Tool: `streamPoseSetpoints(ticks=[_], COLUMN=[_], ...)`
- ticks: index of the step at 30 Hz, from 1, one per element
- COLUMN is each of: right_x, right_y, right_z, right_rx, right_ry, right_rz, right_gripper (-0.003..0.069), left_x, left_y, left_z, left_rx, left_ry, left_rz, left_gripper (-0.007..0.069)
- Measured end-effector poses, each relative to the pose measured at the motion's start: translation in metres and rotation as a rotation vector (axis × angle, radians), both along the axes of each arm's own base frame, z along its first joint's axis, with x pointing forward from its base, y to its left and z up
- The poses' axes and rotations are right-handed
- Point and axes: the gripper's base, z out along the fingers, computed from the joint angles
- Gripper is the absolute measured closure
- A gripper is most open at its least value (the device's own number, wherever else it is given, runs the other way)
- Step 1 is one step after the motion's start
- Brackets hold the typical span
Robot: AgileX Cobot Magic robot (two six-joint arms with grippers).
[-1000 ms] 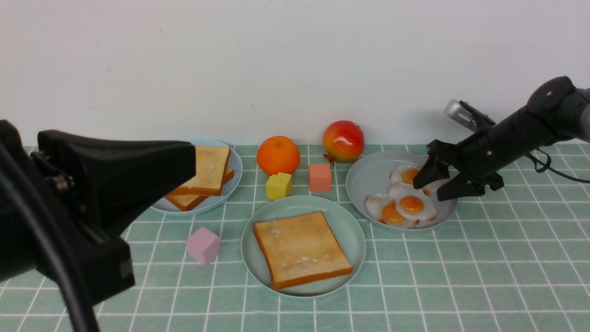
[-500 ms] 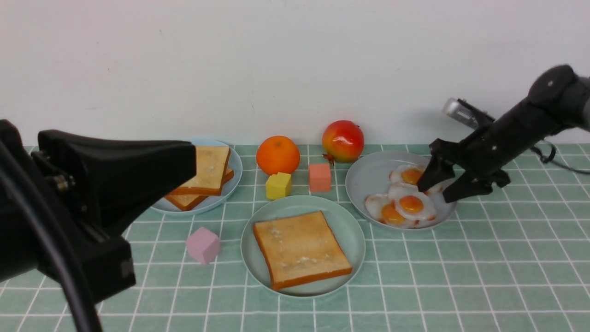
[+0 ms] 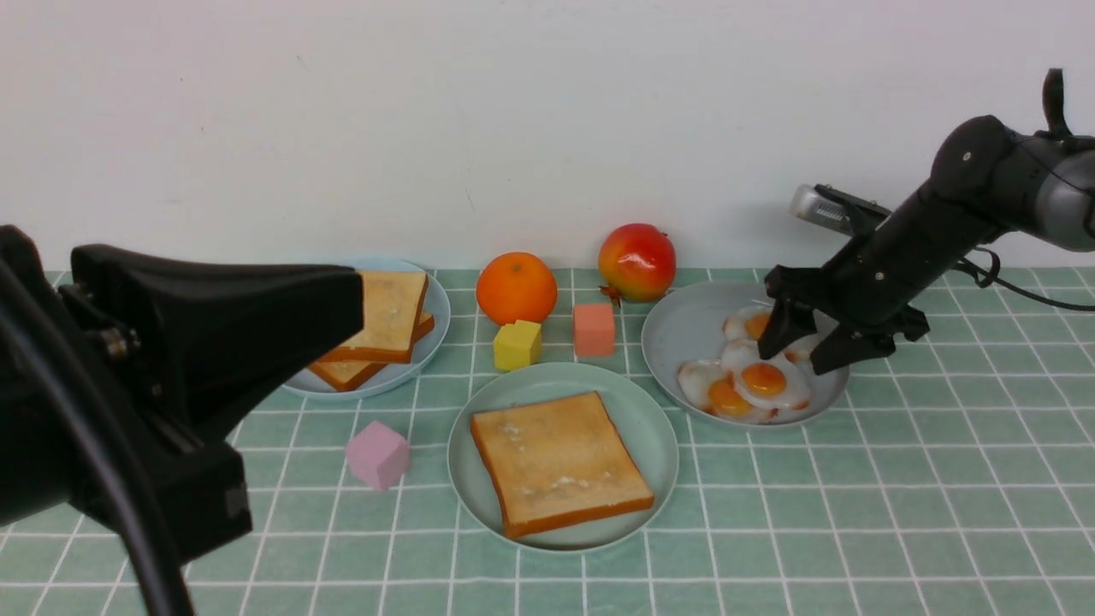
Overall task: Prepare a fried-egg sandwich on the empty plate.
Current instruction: Use the right arm to grab a fried egg
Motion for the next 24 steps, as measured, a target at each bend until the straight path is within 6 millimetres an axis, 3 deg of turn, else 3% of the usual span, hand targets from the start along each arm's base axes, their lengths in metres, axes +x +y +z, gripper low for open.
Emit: streamPoseSetpoints(ticks=[24], right_x=[0.0007], right_y=[0.0045], right_z=[-0.0048], right_rx=[0.05], right_ry=[0.023], right_rz=[-0.02], right_gripper=[0.0168], left_x=[0.0], left_y=[0.0001], left_z=[-0.0004], left_rx=[0.003], left_ry=[0.003], left_rz=[0.001], left_gripper=[0.063])
